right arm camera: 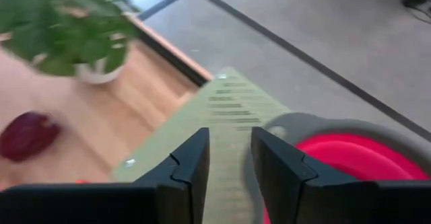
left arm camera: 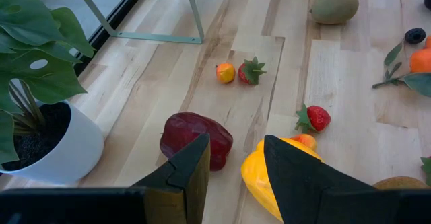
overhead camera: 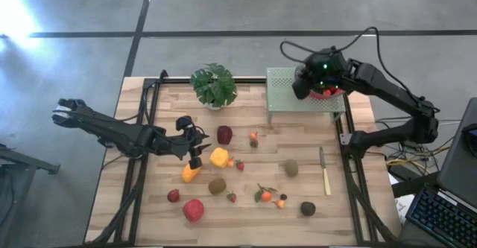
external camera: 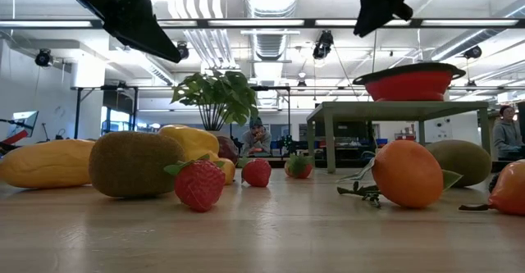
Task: Pick & Place Fruit
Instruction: Put the orange pear into the red strainer bowl on the shelf
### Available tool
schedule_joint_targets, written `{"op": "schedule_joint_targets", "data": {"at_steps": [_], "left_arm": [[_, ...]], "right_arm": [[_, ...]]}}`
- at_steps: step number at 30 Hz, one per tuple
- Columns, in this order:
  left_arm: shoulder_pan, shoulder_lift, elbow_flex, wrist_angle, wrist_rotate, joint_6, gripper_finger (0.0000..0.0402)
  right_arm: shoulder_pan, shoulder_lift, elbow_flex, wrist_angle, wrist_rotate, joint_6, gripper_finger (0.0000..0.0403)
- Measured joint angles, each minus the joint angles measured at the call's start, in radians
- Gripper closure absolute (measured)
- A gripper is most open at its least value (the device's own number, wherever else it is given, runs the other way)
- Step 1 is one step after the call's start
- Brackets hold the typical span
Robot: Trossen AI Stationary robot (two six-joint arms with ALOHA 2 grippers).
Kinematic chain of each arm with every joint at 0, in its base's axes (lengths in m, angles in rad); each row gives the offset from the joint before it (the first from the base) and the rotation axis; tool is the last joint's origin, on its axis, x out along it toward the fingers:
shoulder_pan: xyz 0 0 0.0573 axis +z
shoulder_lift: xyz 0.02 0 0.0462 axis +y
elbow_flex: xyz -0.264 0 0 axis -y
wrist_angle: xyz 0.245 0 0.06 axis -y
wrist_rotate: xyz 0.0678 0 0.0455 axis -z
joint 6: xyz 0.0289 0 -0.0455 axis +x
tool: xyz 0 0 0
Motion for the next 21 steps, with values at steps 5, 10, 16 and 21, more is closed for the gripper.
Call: {"op": "schedule_joint_targets", "data": {"at_steps": [5,10,16,21], "left_arm": [[0.0,0.0,0.0,0.0,0.0,0.0,0.0255],[0.0,0.0,0.0,0.0,0.0,0.0,0.0255],[0.0,0.0,0.0,0.0,0.0,0.0,0.0255],[0.0,0.0,0.0,0.0,0.0,0.0,0.0255]], "right_arm": [[0.119,0.0,0.0,0.0,0.0,0.016,0.0304],[0.229,0.0,0.0,0.0,0.0,0.048,0.0311],[0.34,0.0,0.0,0.0,0.0,0.1,0.0307],[0.419,0.0,0.0,0.0,0.003,0.144,0.0294]]}}
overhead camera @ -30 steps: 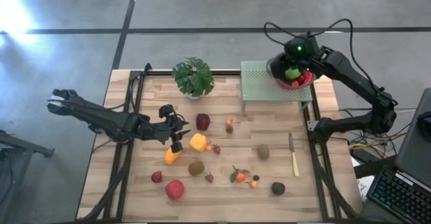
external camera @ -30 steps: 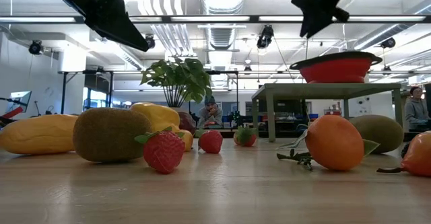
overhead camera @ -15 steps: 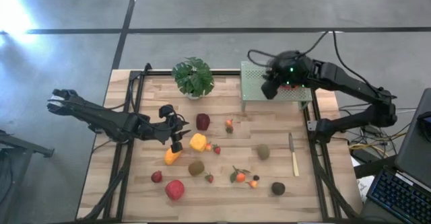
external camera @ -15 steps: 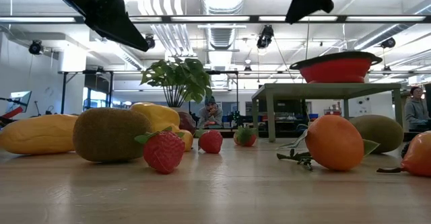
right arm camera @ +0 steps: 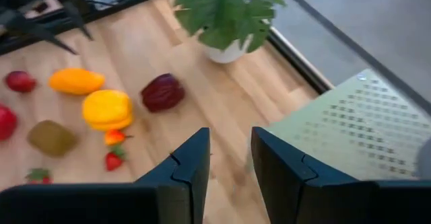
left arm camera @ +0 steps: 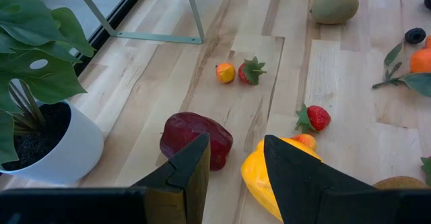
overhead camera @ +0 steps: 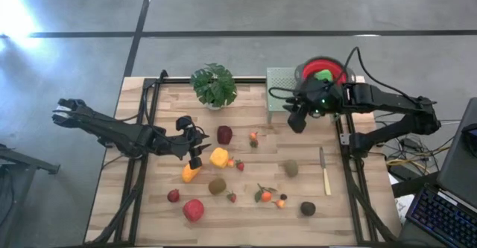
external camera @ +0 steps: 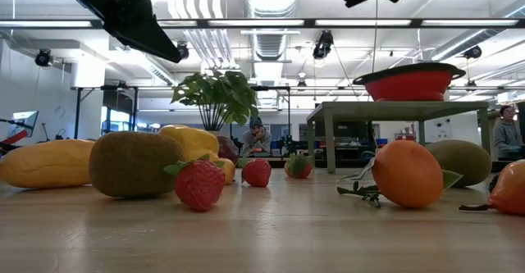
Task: Pick & Place Fruit
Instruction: Put the orange pear into the red strainer bowl on the shelf
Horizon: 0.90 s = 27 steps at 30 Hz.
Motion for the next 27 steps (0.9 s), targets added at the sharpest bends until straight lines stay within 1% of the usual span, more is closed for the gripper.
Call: {"op": "schedule_joint_targets", "data": {"at_steps": [5,8,12,21,27], "left_arm": [[0.0,0.0,0.0,0.0,0.0,0.0,0.0255],[0.0,0.0,0.0,0.0,0.0,0.0,0.0255],[0.0,0.0,0.0,0.0,0.0,0.0,0.0255],[0.0,0.0,0.0,0.0,0.0,0.0,0.0255],[0.0,0.0,0.0,0.0,0.0,0.0,0.0255]], "right_arm": [[0.084,0.0,0.0,0.009,0.006,0.039,0.0286],[0.136,0.0,0.0,0.027,0.034,0.052,0.0284],[0.194,0.0,0.0,0.033,0.057,0.086,0.0292],[0.305,0.004,0.0,0.069,0.062,0.14,0.0313],[0.37,0.004,-0.004,0.067,0.062,0.208,0.0306]]}}
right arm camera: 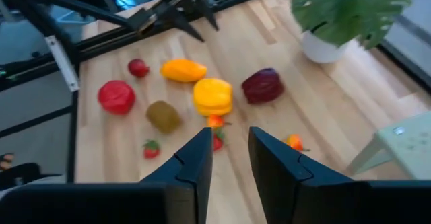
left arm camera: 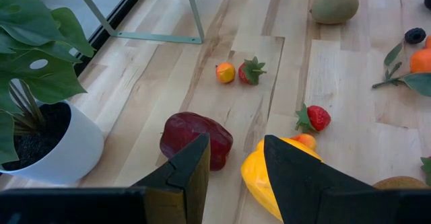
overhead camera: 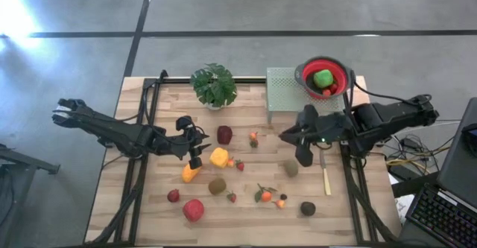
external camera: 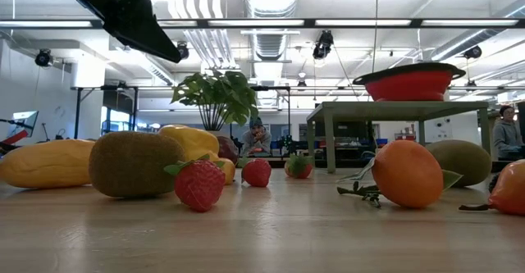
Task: Pick & Place Fruit
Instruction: Put the orange pear into the red strainer bowl on the shelf
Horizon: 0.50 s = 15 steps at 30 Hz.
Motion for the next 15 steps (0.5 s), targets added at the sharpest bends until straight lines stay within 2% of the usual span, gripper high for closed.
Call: {"op": "schedule_joint_targets", "data": {"at_steps": [15], "left_arm": [[0.0,0.0,0.0,0.0,0.0,0.0,0.0255]], "right_arm": [[0.124,0.11,-0.001,0.007,0.018,0.065,0.0268]]}}
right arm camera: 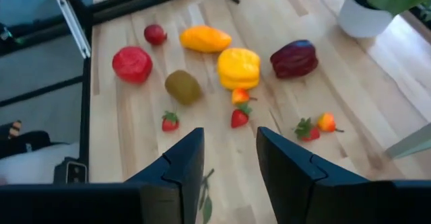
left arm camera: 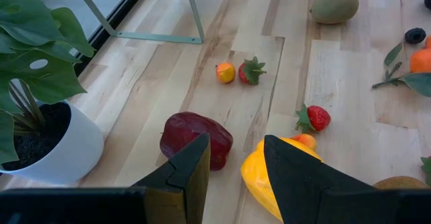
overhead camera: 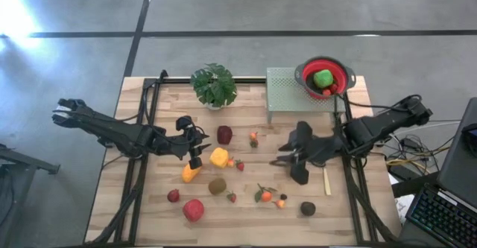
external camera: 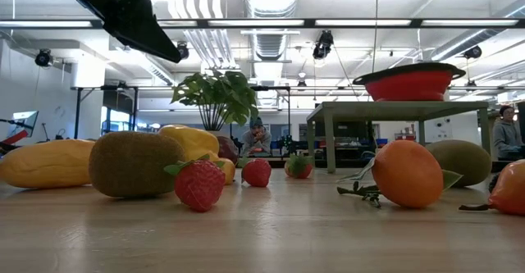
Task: Pick & Place Fruit
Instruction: Put the orange pear into the red strainer bowl on the shelf
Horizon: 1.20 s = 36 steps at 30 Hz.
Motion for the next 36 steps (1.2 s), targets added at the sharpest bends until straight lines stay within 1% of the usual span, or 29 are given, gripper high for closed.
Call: {"op": "schedule_joint_targets", "data": {"at_steps": [8,16,20,30,36], "left_arm": [[0.0,0.0,0.0,0.0,0.0,0.0,0.0255],[0.0,0.0,0.0,0.0,0.0,0.0,0.0255],[0.0,0.0,0.0,0.0,0.0,0.0,0.0255],[0.0,0.0,0.0,0.0,0.0,0.0,0.0255],[0.0,0.0,0.0,0.0,0.0,0.0,0.0255]], "right_arm": [[0.045,0.088,0.002,0.002,0.0,0.007,0.0262],[0.092,0.137,0.002,0.001,-0.003,0.052,0.0281],[0.115,0.142,0.002,0.0,-0.003,0.088,0.0283],[0.171,0.144,-0.023,0.002,0.0,0.191,0.026],[0.223,0.144,-0.074,0.001,0.0,0.292,0.0267]]}}
